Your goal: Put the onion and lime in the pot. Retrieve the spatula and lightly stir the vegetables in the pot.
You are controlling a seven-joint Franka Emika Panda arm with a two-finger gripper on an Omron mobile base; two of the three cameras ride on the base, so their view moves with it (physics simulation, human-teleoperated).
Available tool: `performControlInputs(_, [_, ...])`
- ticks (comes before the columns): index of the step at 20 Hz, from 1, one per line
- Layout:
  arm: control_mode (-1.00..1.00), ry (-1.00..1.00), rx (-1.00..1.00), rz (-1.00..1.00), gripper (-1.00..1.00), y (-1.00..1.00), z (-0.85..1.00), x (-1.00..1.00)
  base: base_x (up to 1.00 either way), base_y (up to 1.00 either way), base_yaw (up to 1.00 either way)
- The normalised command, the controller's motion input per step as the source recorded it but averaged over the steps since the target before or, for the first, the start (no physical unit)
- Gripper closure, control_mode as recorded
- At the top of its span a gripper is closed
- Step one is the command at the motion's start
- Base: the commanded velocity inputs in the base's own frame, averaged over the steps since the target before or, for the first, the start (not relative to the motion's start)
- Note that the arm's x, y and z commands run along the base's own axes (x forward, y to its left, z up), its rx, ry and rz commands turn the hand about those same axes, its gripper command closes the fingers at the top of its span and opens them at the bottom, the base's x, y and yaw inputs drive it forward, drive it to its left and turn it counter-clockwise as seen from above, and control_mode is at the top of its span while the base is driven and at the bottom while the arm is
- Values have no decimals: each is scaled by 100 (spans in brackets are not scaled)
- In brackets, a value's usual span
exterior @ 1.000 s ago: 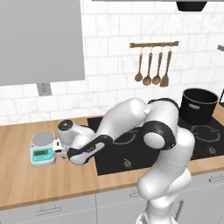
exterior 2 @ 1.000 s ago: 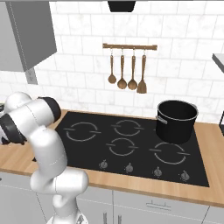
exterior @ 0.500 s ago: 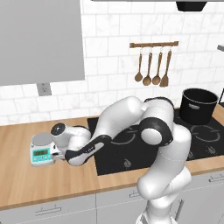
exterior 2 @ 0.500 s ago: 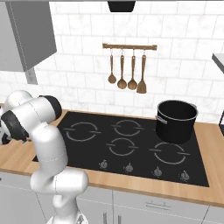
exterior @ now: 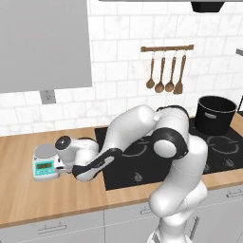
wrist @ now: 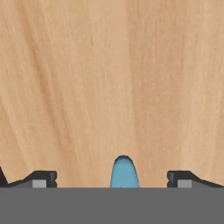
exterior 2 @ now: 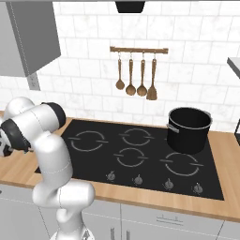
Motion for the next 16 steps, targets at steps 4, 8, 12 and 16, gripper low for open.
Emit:
performControlInputs(4, [-100, -3, 0, -2, -100, 0, 0, 9, 0, 0, 0])
performControlInputs(8, [-100, -2, 0, 0, -100, -4, 0, 25, 0, 0, 0])
performControlInputs(12, [-100, -11, 0, 0, -100, -21, 0, 1, 0, 0, 0])
performControlInputs(16, [-100, -3, 0, 0, -100, -10, -2, 11, 0, 0, 0])
